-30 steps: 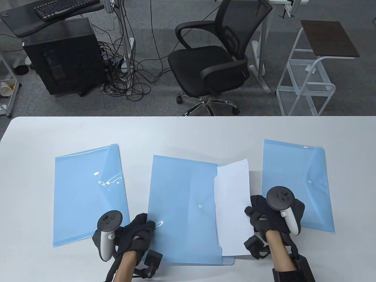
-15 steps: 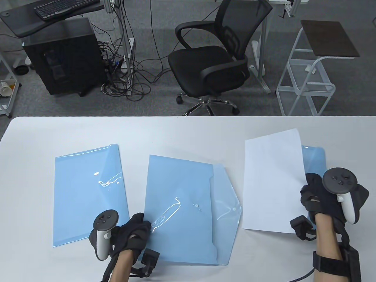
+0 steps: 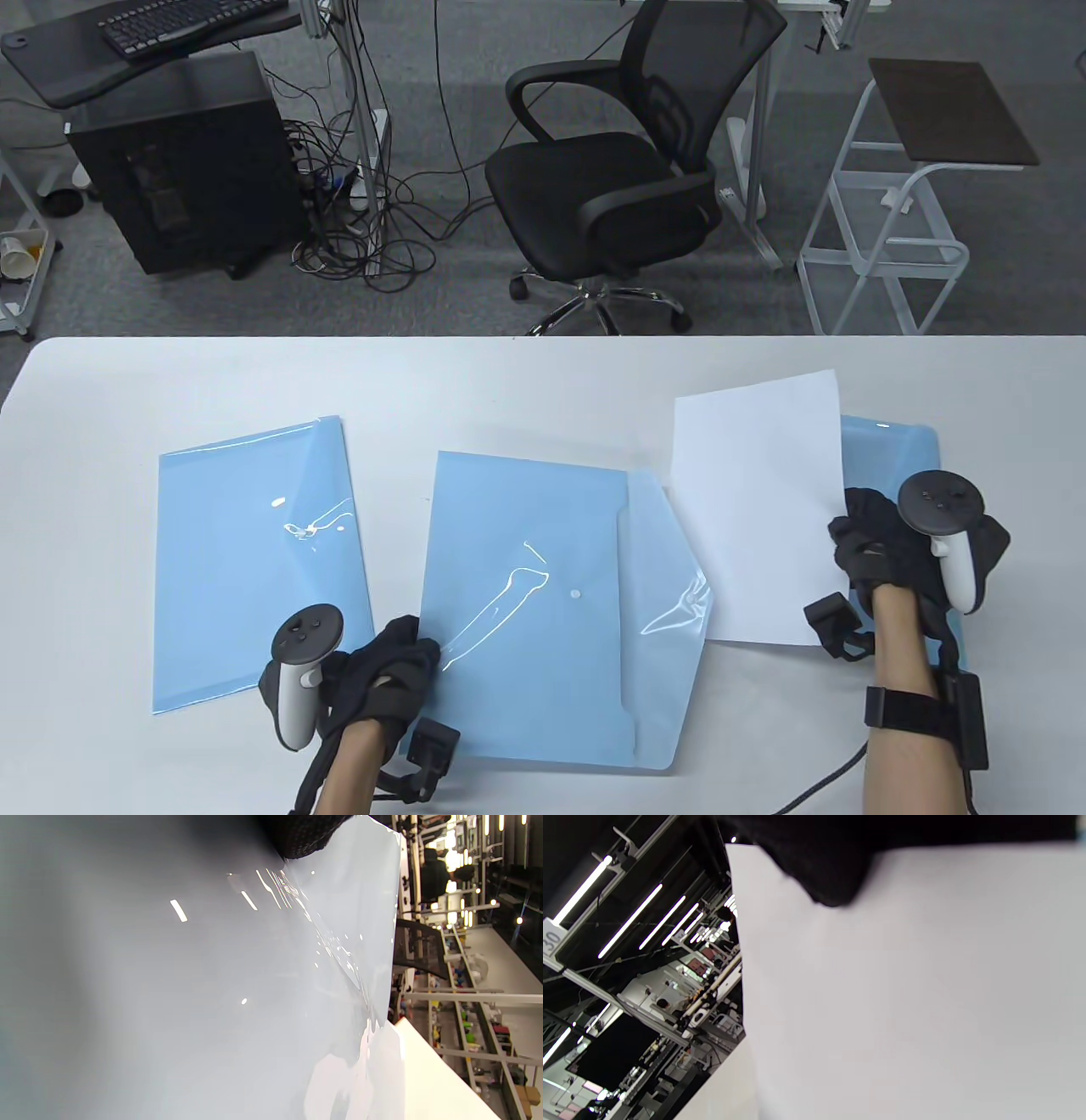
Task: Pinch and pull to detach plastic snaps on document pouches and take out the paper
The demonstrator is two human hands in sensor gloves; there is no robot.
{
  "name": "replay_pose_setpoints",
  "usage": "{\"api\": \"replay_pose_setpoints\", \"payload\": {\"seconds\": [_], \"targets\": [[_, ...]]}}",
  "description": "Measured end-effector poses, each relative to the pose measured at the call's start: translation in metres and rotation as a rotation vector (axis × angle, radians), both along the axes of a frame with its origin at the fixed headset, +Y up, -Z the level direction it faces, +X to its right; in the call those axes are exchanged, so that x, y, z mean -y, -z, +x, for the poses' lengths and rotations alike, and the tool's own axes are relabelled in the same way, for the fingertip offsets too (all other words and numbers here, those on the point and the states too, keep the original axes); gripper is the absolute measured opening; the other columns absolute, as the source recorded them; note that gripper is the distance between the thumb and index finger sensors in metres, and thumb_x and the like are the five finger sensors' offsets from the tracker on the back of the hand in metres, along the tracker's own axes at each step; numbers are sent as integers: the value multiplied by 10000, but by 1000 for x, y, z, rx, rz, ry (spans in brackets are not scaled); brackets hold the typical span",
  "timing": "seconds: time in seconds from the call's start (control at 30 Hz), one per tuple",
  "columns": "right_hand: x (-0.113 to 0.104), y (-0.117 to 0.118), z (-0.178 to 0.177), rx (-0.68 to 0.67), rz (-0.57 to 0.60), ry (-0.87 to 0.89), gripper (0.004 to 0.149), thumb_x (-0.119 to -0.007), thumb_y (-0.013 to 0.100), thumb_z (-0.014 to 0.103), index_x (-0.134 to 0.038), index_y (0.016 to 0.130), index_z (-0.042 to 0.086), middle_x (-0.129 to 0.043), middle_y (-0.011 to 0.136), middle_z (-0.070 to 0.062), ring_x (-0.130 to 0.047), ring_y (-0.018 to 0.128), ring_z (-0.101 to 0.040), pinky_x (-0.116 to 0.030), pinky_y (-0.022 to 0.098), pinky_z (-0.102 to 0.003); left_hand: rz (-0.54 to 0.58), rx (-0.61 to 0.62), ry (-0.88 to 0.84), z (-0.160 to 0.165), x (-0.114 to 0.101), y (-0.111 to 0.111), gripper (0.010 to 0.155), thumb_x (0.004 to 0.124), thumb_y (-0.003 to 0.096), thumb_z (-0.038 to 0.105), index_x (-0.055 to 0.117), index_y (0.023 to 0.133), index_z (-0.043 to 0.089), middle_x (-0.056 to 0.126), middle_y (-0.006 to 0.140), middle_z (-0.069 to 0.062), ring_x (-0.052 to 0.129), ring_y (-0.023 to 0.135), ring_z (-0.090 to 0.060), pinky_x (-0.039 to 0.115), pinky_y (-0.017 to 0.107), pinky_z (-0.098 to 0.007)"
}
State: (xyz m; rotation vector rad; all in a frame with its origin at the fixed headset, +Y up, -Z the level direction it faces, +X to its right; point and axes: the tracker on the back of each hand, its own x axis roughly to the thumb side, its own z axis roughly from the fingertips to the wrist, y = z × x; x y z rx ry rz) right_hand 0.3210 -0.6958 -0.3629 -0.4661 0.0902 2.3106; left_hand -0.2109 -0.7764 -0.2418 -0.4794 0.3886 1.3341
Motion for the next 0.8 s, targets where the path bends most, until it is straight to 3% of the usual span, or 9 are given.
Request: {"api": "replay_pose_setpoints", "payload": {"seconds": [0.43, 0.8], "targets": [[45, 53, -73, -67, -56, -159, 530, -891, 489, 177, -743, 976, 31, -1007, 743, -144, -1038, 431, -318, -912, 273, -482, -12, 7, 30, -1, 1, 0, 451, 686, 555, 193, 640, 991, 86, 901, 823, -95, 1053, 472, -240, 937, 341, -347], [67, 77, -102, -65, -135, -361, 578, -923, 473, 218, -736, 974, -3, -1016, 722, -153, -1049, 420, -310, -924, 262, -469, -25, 10, 52, -2, 2, 3, 452, 685, 558, 194, 635, 993, 81, 899, 824, -98, 1052, 472, -241, 937, 342, -346]]}}
